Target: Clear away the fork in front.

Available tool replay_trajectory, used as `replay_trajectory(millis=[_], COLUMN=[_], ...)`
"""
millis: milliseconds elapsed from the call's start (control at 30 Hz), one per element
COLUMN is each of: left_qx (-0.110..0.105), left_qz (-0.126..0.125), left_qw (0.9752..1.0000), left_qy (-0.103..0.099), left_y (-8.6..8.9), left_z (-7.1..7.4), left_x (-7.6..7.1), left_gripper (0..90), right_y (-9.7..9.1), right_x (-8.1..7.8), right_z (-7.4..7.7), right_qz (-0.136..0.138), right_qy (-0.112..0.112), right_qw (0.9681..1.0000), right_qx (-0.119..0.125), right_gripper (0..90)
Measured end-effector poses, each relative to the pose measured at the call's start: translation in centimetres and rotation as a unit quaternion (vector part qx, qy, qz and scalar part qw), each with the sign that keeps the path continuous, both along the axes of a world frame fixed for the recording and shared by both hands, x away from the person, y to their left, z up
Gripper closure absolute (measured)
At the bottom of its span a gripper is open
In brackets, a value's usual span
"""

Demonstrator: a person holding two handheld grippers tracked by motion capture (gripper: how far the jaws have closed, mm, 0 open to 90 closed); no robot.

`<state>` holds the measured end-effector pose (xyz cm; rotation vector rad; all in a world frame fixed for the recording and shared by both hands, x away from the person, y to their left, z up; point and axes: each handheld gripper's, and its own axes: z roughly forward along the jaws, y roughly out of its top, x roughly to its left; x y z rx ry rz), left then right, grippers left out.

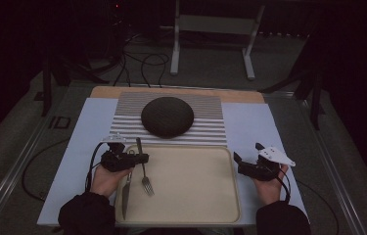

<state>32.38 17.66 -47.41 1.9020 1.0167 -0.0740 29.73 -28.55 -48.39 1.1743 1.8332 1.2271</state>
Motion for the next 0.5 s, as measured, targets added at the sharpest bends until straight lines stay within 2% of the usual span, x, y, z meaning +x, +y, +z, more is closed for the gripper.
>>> replay_trajectory(millis=[267,500], left_qx=[0.013,0.014], left_qz=[-0.015,-0.02], left_qw=[0.9997,0.9995], left_qy=[0.015,0.021], left_y=[-0.2,-0.1], left_z=[-2.0,-2.7], left_x=[0.2,0.0], left_gripper=[78.6,76.5], right_y=[0.0,0.0], right_x=[0.0,0.0], right_z=[0.0,0.0], right_qz=[0.001,0.001], right_qy=[0.002,0.001], right_qw=[1.0,1.0], right_qx=[-0.002,-0.002], right_gripper=[8.5,8.5])
